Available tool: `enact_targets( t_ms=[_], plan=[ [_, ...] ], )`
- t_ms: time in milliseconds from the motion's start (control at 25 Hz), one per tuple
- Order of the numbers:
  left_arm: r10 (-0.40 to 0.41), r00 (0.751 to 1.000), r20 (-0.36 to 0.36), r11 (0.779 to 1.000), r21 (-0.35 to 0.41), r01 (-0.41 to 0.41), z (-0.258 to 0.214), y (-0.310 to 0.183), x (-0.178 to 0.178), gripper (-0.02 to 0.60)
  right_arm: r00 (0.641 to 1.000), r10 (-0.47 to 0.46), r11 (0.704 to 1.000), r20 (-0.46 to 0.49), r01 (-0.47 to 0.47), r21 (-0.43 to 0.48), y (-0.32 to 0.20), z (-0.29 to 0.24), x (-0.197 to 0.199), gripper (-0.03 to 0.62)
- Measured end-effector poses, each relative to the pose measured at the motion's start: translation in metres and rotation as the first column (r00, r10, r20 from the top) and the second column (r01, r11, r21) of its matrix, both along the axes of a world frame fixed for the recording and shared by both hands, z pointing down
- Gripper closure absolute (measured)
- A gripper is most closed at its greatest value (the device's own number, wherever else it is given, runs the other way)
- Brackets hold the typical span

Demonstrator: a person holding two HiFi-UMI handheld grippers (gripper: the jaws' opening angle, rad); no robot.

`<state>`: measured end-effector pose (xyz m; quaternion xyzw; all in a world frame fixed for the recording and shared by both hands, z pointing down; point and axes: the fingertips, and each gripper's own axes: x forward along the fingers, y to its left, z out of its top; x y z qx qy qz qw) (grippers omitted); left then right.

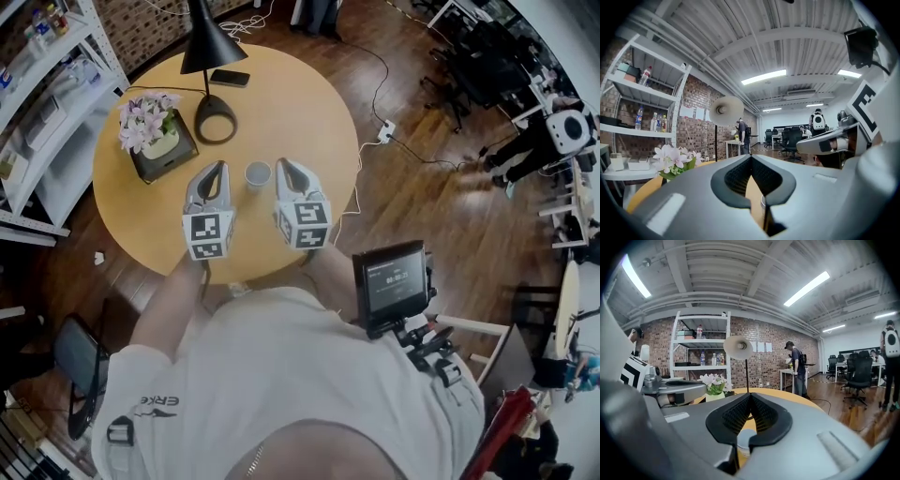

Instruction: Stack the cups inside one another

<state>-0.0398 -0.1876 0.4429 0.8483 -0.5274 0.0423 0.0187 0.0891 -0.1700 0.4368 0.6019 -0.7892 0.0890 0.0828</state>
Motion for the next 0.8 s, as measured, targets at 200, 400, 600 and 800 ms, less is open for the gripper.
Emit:
enact_targets(
  t_ms=[200, 400, 600, 800],
  plan=[
    [-0.049, 0.999, 0.001, 0.999, 0.002, 0.049, -0.011, 0.030, 0.016, 0.580, 0.999, -0.038, 0.999, 0.021, 0.037, 0.014, 0.027, -0.009, 0.019, 0.580],
    [-0.089, 0.996, 0.010, 0.996, 0.009, 0.089, -0.013, 0.063, 0.035, 0.580, 0.997, -0.065, 0.998, 0.035, 0.064, 0.023, 0.057, -0.011, 0.039, 0.580],
    [-0.127, 0.992, 0.022, 0.992, 0.008, 0.127, -0.008, 0.109, 0.052, 0.580, 0.994, -0.094, 0.995, 0.053, 0.093, 0.020, 0.097, -0.005, 0.060, 0.580],
    [-0.166, 0.986, 0.027, 0.986, 0.001, 0.166, -0.004, 0.149, 0.058, 0.580, 0.990, -0.124, 0.992, 0.070, 0.123, 0.011, 0.129, 0.003, 0.068, 0.580]
  ],
)
